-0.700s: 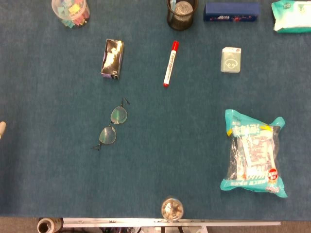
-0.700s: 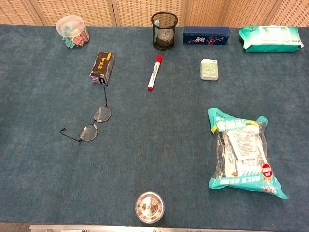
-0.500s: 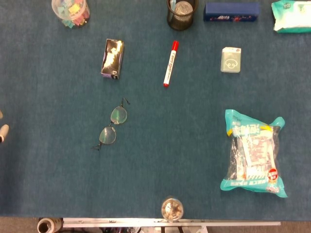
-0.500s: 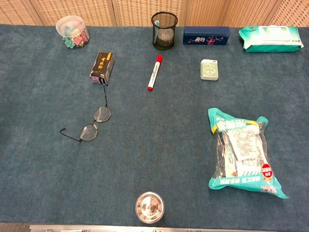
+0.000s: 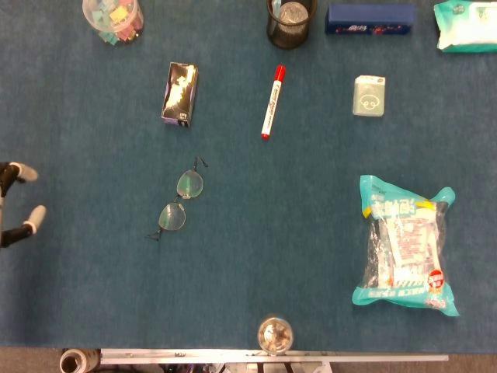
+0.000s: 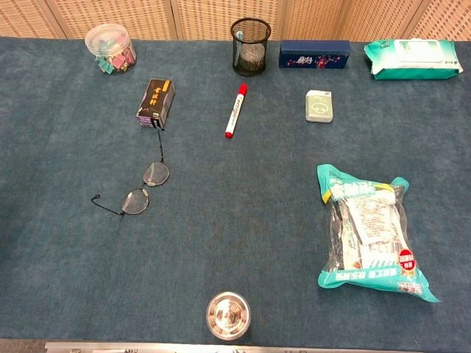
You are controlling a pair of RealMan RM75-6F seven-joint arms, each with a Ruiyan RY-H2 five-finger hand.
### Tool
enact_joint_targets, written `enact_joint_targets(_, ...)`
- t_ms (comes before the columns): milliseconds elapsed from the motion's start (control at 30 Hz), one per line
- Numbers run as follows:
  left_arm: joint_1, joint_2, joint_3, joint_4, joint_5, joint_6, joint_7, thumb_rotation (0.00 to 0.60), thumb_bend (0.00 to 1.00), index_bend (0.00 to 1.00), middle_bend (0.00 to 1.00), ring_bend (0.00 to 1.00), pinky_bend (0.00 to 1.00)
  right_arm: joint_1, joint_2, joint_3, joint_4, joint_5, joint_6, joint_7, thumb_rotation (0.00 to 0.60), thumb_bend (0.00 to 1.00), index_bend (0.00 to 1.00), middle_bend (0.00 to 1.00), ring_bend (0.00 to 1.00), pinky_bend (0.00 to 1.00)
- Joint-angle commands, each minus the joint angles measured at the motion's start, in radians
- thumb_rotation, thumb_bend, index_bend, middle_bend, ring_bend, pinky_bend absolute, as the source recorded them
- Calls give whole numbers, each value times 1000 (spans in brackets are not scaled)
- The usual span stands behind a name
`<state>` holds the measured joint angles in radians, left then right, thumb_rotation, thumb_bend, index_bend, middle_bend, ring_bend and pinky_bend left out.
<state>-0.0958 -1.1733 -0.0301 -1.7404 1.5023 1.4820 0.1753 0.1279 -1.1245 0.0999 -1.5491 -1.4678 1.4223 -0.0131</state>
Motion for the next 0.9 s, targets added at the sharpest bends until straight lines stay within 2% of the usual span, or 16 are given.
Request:
enact_joint_targets(33,-9,1,6,-20,23,-7,-41,600,201,300,293,301,554,4,3,6,0,2,0,1,600,369,309,325,259,356)
enact_joint_targets(133,-22,-2,5,-18,32,-23,-58,600,157,232,168,170,426,8,7,12,0,10,-1,-1,600,369,309,325,259,356)
enact_joint_targets(333,-51,-13,13,-12,41,-75,-98,600,85,92,14,35,255,12,12,20,6,44,-20,-10,600,369,309,325,259,356)
enact_joint_targets(433,-71,-21,20,11,63,-101,-137,600,51,73,0,8,219,22,8,25,20,68,-45,-15,600,369,309,325,259,356)
enact_joint_targets(633,-106,-37,41,65,132,-128,-188,600,46,50,0,3,209,45,-8,26,39,72,-79,-15,600,369,309,325,259,356)
enact_joint_targets(900,-138,-84,72,197,286,-58,-295,600,33,41,0,0,166,63,-25,16,62,66,-108,3,600,369,309,325,259,356)
